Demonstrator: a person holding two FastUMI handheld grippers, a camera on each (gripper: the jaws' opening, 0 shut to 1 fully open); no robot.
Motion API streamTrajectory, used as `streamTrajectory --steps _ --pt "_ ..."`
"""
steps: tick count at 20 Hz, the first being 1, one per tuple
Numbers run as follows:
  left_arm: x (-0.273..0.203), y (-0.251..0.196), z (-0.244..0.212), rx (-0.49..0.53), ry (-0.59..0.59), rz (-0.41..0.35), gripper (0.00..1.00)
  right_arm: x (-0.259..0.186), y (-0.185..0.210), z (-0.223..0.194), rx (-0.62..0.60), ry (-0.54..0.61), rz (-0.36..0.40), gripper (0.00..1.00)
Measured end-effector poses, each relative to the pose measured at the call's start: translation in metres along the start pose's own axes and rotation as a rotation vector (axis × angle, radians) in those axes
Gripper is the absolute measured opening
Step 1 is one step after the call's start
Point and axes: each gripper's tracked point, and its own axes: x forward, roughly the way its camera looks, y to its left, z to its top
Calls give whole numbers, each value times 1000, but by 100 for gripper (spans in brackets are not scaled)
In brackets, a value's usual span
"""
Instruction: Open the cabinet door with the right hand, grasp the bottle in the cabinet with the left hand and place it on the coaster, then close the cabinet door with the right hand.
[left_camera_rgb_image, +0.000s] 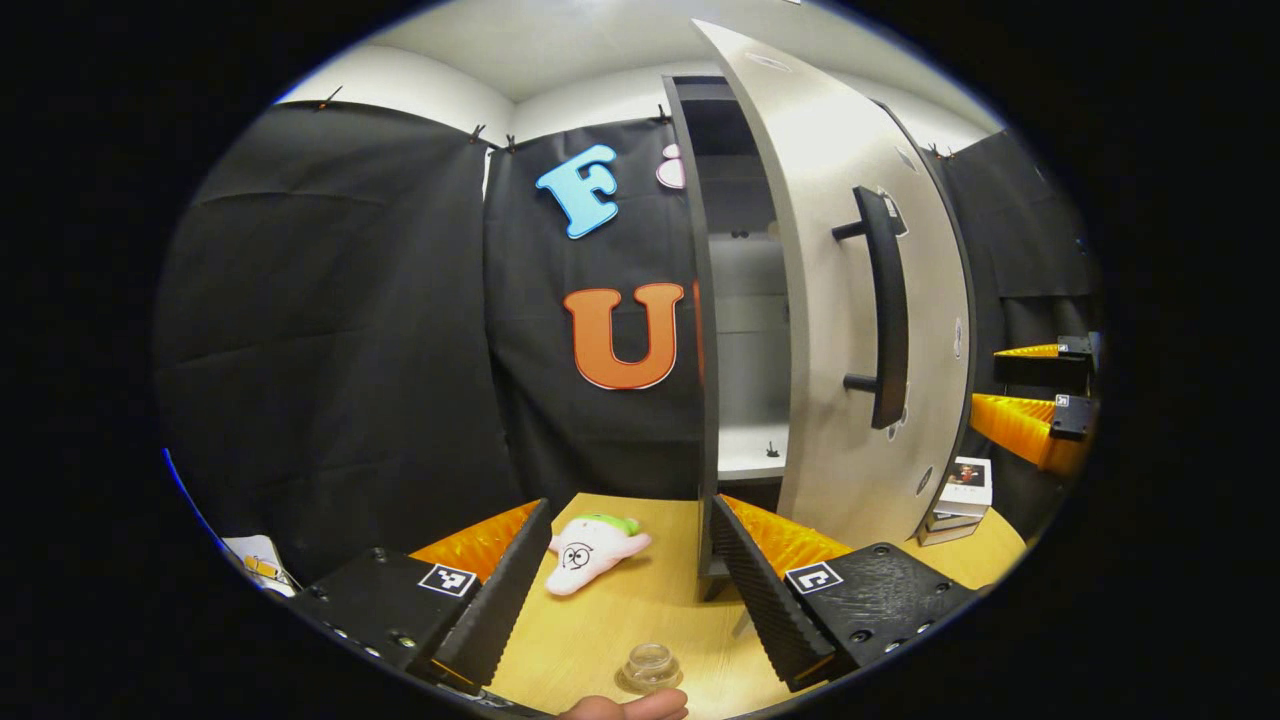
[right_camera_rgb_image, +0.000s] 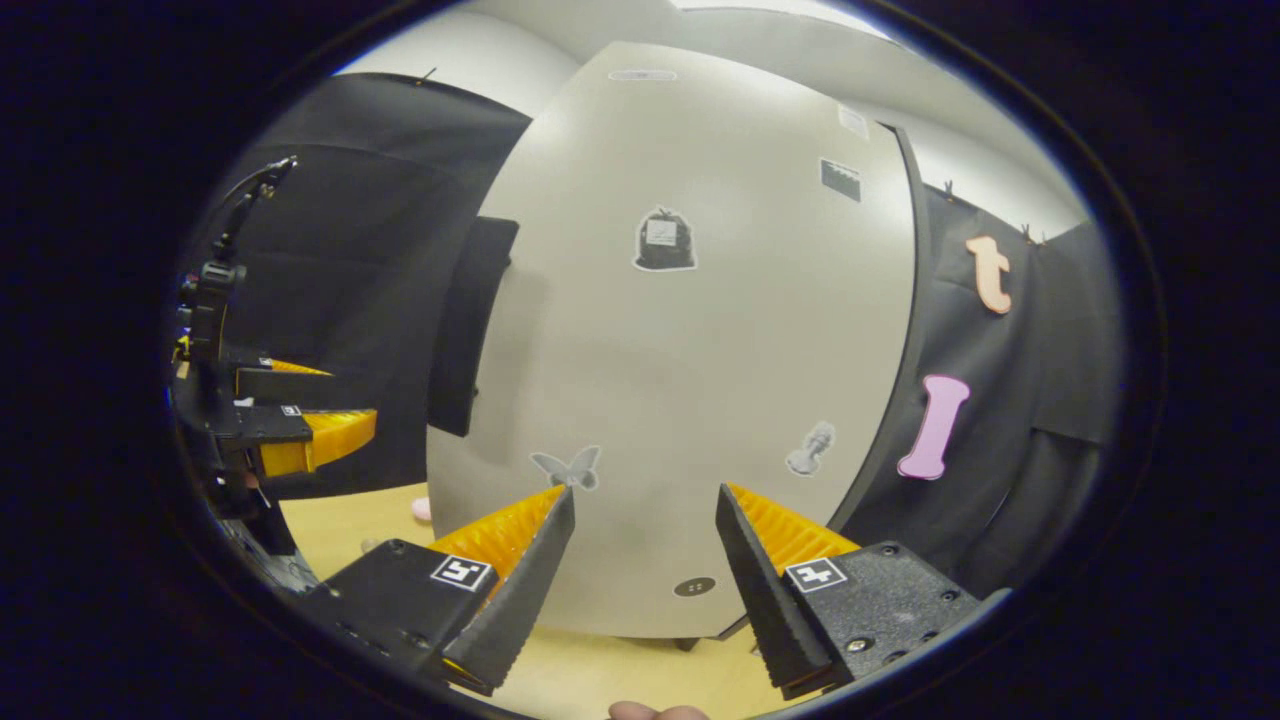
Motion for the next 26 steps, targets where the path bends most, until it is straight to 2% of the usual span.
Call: streamTrajectory --steps 4,7,10,11,14,18,21,23,26 --pt "7 -18 14 2 -38 -23 96 -4 -5 -3 84 25 -67 92" --pt "6 -29 31 -22 -93 -18 96 -4 -1 -3 212 40 -116 92" --pt "11 -55 41 -71 -126 -49 96 -8 -12 -11 276 82 -231 94" --pt "17 -66 42 -75 -127 -69 96 -12 -11 -16 304 103 -248 92" --pt "23 -86 44 -68 -119 -109 96 -17 -1 -20 359 152 -242 93" --pt "24 -99 36 -62 -111 -143 96 -15 -10 -18 336 127 -261 93" --pt "33 -97 33 -53 -94 -122 96 -16 -12 -22 345 140 -274 92" --pt "33 -97 33 -68 -100 -125 96 -13 -6 -24 374 140 -244 93" --pt "38 -90 18 -48 -53 -108 96 -11 -4 -29 402 167 -246 92"
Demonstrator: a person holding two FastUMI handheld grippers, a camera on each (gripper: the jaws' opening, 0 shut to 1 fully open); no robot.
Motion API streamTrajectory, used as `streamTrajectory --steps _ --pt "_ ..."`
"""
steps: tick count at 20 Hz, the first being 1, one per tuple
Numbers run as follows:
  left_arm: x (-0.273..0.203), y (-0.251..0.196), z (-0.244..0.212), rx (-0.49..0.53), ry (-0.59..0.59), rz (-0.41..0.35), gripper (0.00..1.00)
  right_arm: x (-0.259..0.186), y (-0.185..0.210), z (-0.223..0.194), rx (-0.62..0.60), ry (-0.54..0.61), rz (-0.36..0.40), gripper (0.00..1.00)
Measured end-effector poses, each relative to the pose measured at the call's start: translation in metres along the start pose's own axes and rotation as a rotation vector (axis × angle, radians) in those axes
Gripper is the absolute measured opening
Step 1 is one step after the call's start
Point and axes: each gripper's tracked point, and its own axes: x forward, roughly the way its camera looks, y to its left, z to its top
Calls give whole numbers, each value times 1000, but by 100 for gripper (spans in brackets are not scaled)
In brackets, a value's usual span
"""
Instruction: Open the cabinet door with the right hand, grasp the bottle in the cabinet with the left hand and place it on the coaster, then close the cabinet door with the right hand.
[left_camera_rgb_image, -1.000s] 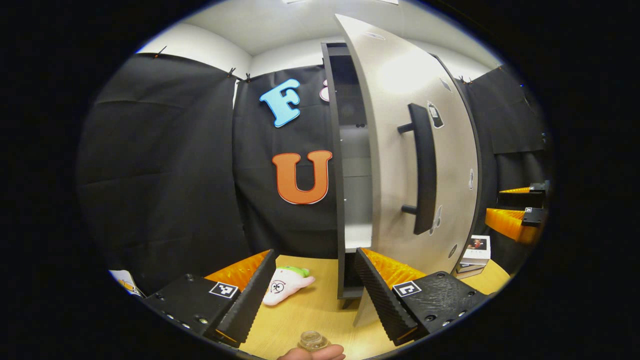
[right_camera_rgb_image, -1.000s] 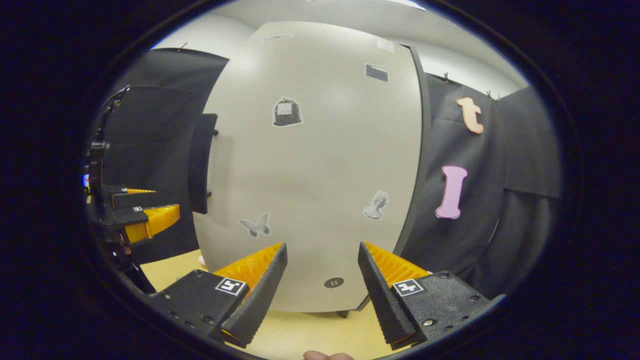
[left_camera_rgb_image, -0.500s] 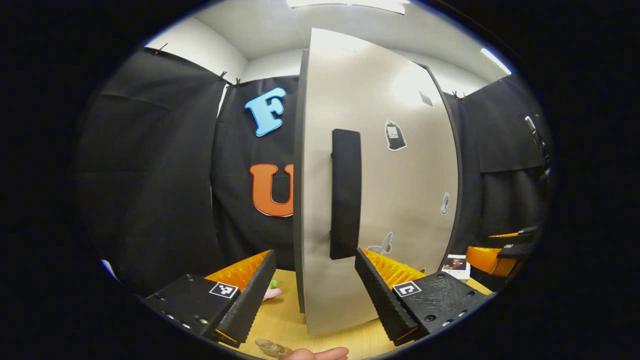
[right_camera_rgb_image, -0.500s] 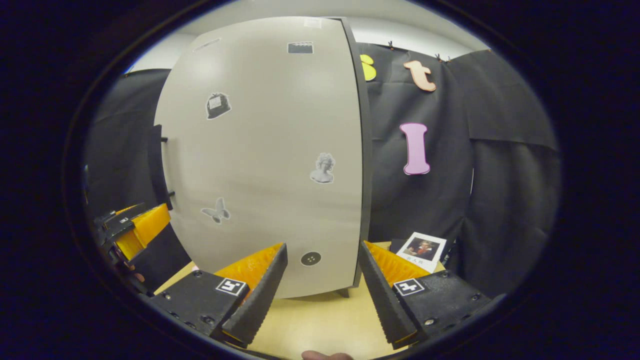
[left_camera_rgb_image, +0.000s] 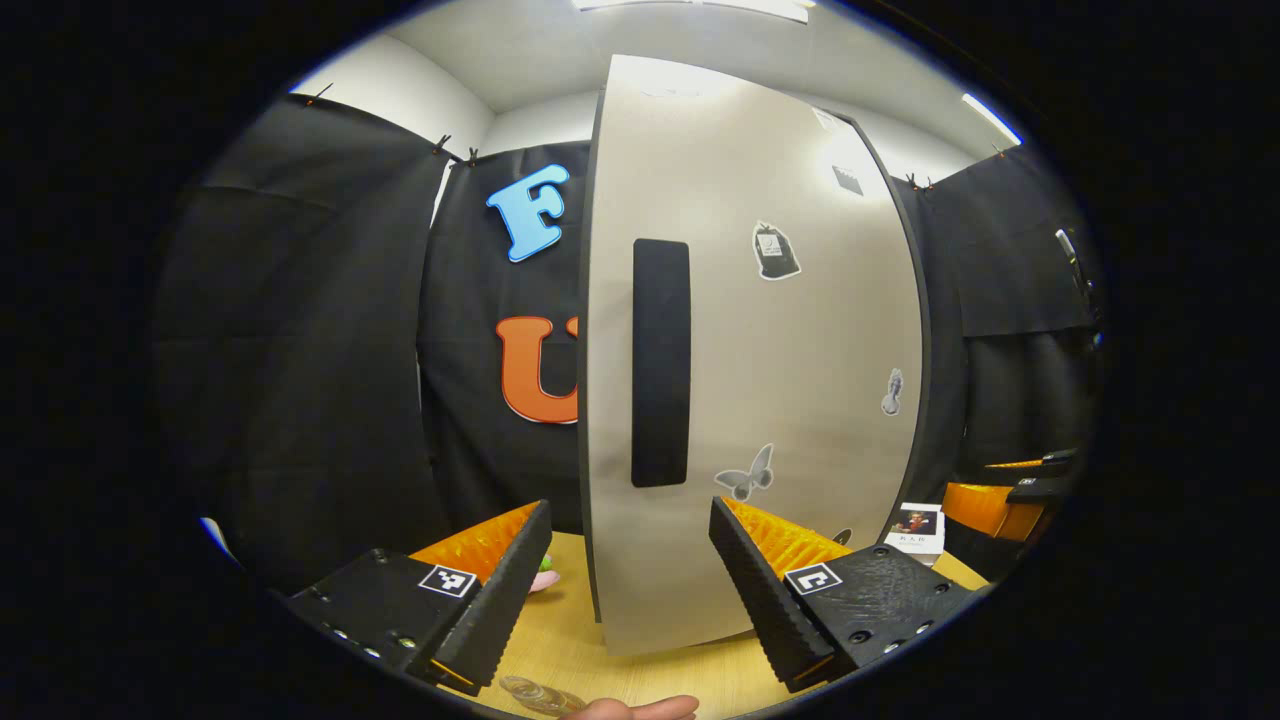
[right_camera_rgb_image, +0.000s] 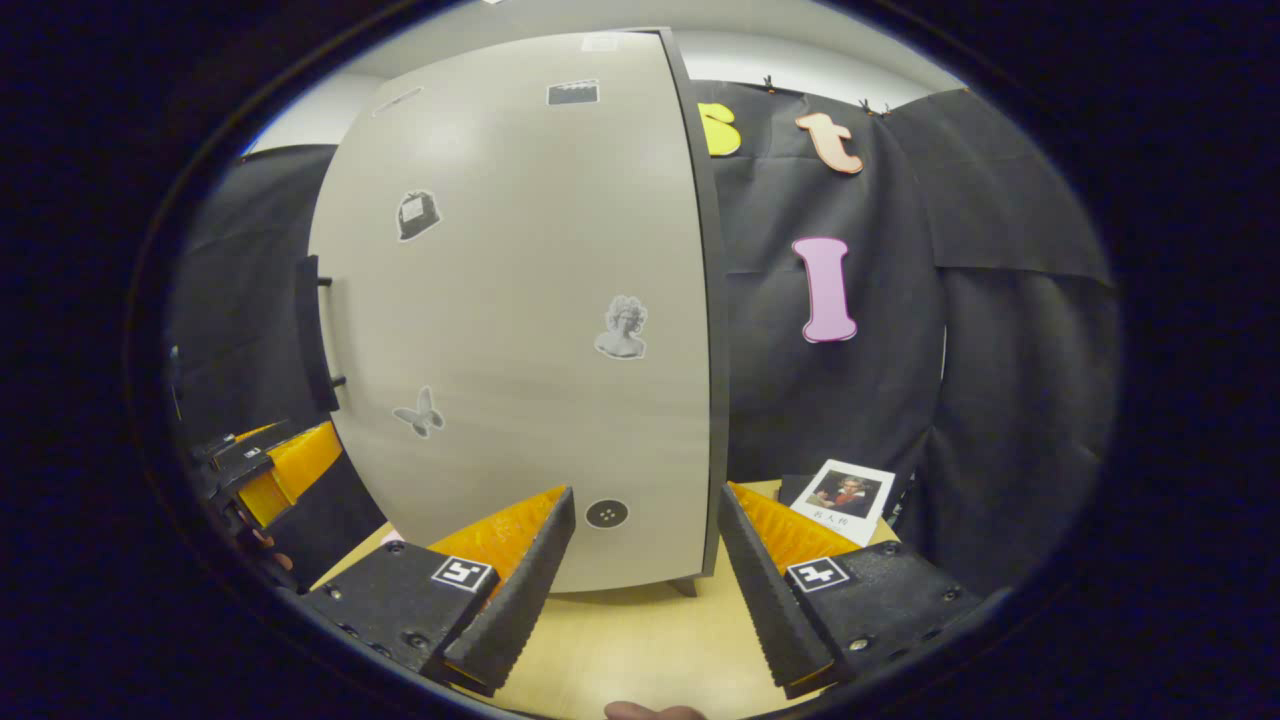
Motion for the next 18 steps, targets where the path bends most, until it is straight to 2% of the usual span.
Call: streamTrajectory --steps 4,9,14,18 --pt "11 -5 -5 -6 43 -16 97 -6 12 -10 48 67 28 93" --pt "21 -19 -4 -10 29 -65 97 -5 10 -20 55 103 16 90" --pt "22 -27 -6 7 24 -100 97 -5 13 -12 23 78 20 90" --pt "25 -22 -3 2 17 -101 97 -6 18 -1 -8 34 27 90"
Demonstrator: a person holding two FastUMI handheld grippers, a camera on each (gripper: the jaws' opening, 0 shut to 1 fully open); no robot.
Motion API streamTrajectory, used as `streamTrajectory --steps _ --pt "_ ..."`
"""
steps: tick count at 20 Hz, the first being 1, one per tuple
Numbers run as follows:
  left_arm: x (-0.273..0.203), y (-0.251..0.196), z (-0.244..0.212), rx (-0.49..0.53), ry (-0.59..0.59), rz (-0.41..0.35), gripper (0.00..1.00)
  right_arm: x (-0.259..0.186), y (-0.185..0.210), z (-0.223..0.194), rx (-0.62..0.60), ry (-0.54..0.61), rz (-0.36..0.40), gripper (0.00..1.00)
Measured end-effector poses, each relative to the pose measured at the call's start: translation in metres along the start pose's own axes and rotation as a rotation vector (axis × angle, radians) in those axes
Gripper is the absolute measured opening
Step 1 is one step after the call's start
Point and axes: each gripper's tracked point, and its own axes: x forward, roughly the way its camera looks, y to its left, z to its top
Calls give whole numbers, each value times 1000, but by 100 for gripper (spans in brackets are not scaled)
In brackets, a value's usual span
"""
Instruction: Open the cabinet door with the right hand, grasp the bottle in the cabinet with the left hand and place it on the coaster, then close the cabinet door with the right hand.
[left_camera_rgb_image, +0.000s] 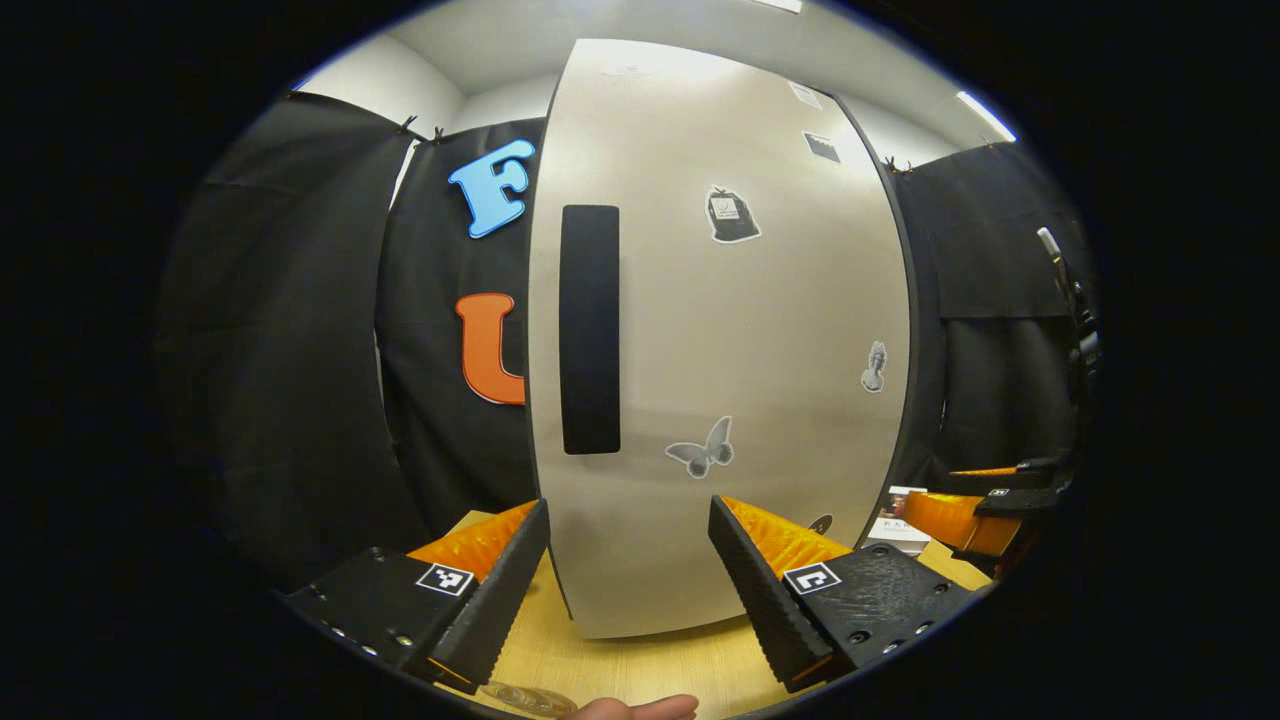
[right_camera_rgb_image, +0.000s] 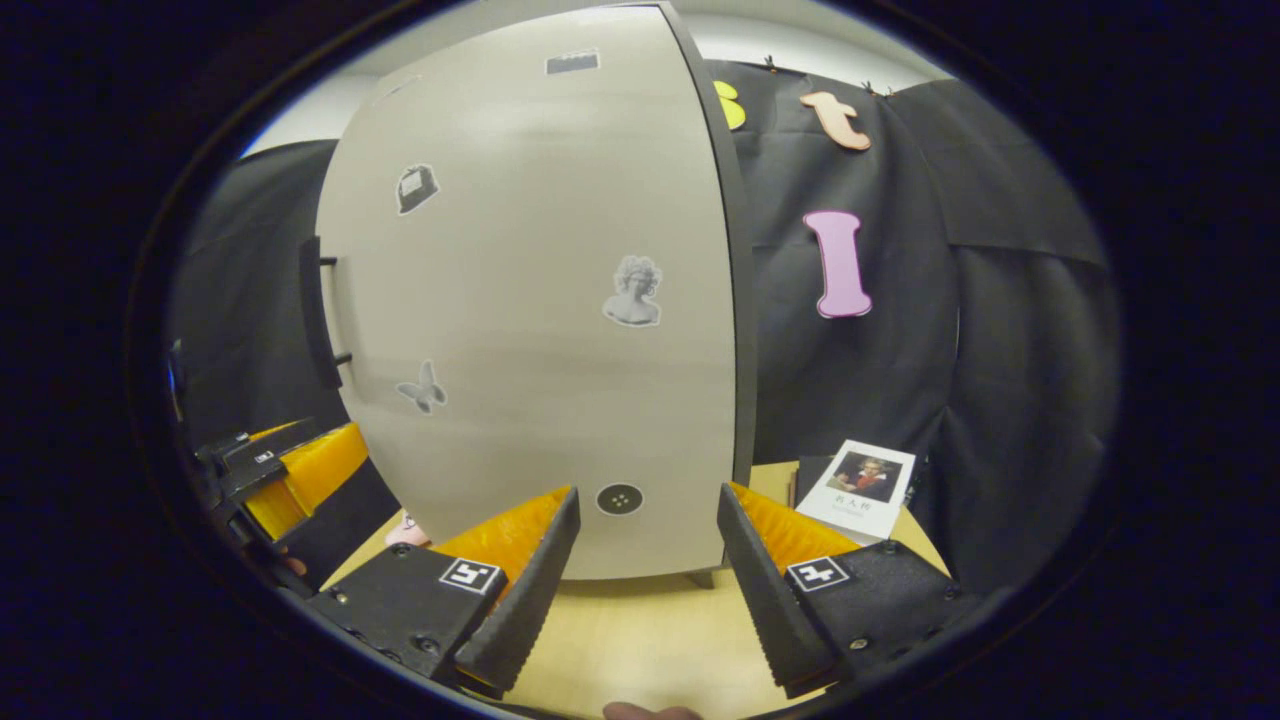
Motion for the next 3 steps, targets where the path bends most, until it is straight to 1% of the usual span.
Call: streamTrajectory --steps 3 --pt "-1 6 -1 -8 4 9 97 0 2 1 1 -4 4 90"
